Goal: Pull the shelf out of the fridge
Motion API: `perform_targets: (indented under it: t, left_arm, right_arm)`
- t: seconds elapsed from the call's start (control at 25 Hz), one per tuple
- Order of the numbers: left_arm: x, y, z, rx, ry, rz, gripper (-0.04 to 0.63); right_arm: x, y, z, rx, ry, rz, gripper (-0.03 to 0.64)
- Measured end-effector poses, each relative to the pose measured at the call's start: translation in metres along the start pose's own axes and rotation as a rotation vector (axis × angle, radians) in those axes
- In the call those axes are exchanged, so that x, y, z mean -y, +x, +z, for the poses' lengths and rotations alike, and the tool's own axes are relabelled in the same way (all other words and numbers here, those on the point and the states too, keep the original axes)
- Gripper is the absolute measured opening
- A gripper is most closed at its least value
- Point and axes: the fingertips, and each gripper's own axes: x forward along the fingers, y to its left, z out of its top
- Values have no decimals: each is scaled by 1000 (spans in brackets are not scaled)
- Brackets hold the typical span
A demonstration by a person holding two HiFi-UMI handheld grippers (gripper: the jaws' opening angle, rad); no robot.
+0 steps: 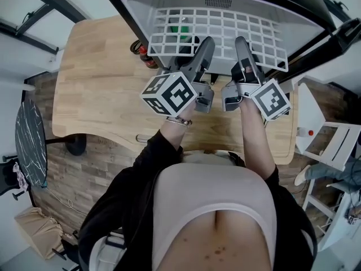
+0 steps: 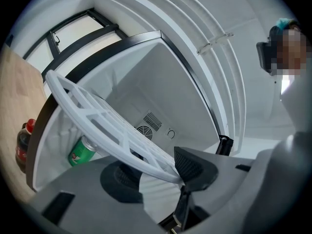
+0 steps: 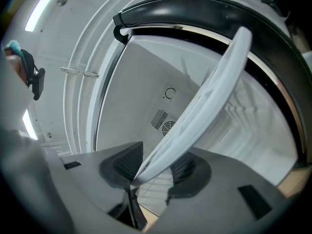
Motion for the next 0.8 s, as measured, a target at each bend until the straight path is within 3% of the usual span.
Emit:
perform_targets:
  t: [0.8]
  left_arm:
    - [7,-19,-7,14,1,10,195]
  right_arm:
    - [-3,-23,-7,-21,-6,-10,170]
